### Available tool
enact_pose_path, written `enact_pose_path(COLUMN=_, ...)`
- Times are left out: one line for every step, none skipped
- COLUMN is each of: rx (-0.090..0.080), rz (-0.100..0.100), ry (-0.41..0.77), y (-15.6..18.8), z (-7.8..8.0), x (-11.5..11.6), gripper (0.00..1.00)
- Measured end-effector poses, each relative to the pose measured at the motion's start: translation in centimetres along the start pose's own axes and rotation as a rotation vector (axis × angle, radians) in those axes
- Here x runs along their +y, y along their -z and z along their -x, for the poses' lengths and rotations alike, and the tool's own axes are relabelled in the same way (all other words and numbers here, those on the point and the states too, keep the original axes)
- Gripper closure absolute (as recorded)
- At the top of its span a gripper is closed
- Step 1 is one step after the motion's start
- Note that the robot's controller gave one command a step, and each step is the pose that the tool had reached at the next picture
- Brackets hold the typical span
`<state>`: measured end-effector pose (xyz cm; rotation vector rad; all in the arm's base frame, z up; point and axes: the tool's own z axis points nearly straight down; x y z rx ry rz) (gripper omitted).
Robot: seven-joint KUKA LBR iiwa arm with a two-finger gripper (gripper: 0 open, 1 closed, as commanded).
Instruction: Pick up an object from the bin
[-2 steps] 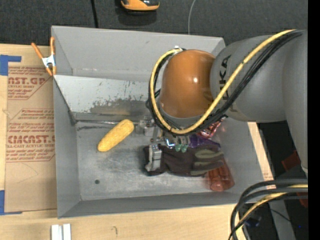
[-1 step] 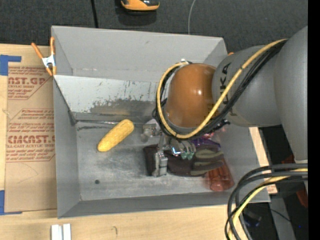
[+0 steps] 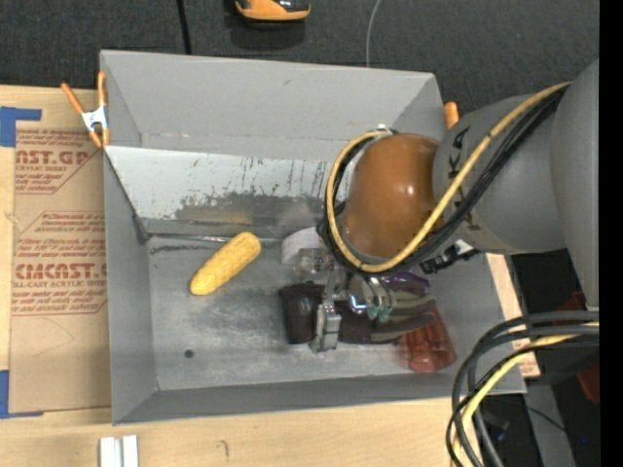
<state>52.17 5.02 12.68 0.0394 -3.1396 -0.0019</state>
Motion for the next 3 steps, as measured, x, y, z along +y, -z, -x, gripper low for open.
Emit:
enact_pose_path(rx=-0.001, rz=0.0, ry=-0.171, y=-2.0, z=0.5, x=-4.1, gripper=1.0)
enact_pose_path(rx=-0.001, rz=0.0, ry=-0.171, y=-2.0, z=0.5, x=-4.1, gripper=1.0)
enact_pose_path(rx=-0.012, rz=0.001, ry=-0.249, y=16.9, z=1.3, x=-1.6, gripper=1.0)
